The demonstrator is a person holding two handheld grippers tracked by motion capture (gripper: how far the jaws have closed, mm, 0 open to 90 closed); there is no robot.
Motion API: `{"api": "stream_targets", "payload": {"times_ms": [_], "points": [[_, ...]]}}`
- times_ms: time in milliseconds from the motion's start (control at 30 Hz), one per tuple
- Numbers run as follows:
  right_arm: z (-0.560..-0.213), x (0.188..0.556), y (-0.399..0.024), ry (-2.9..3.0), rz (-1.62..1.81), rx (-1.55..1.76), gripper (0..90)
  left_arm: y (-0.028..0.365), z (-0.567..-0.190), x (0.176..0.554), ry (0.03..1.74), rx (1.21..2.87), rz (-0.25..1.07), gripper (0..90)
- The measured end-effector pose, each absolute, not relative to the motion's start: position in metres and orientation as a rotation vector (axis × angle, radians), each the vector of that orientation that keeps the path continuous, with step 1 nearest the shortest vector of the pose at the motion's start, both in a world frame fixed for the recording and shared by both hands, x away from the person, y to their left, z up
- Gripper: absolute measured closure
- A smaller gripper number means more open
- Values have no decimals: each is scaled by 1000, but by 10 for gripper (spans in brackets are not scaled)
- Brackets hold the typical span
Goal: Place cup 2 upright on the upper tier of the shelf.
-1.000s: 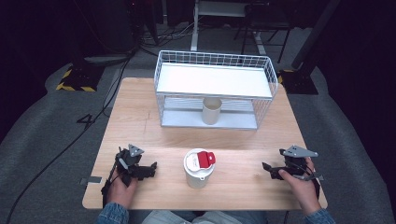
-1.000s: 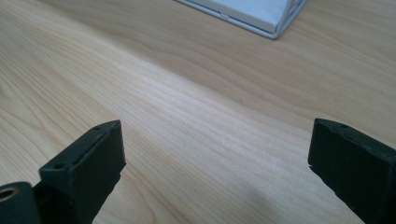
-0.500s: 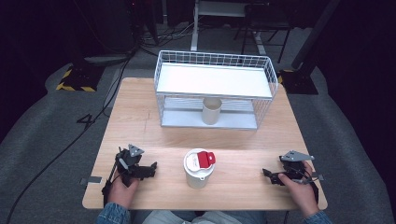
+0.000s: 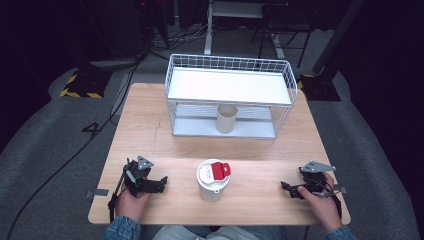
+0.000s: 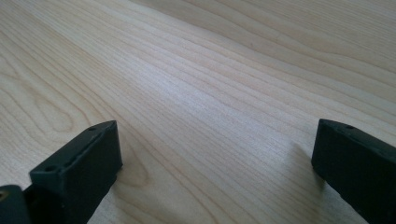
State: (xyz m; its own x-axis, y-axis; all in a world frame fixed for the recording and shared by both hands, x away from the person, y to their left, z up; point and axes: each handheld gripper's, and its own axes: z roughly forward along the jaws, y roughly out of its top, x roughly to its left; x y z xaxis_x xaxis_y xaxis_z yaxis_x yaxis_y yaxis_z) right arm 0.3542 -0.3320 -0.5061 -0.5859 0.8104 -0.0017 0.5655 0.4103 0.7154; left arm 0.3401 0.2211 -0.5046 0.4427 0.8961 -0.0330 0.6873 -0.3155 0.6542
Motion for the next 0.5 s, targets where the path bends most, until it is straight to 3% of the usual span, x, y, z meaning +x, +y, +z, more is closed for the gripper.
{"api": "stream_targets", "payload": {"times_ms": [500], "points": [[-506,355,-332,2324,973,1187,10,221,-485,321,1179,2018,438,29]]}}
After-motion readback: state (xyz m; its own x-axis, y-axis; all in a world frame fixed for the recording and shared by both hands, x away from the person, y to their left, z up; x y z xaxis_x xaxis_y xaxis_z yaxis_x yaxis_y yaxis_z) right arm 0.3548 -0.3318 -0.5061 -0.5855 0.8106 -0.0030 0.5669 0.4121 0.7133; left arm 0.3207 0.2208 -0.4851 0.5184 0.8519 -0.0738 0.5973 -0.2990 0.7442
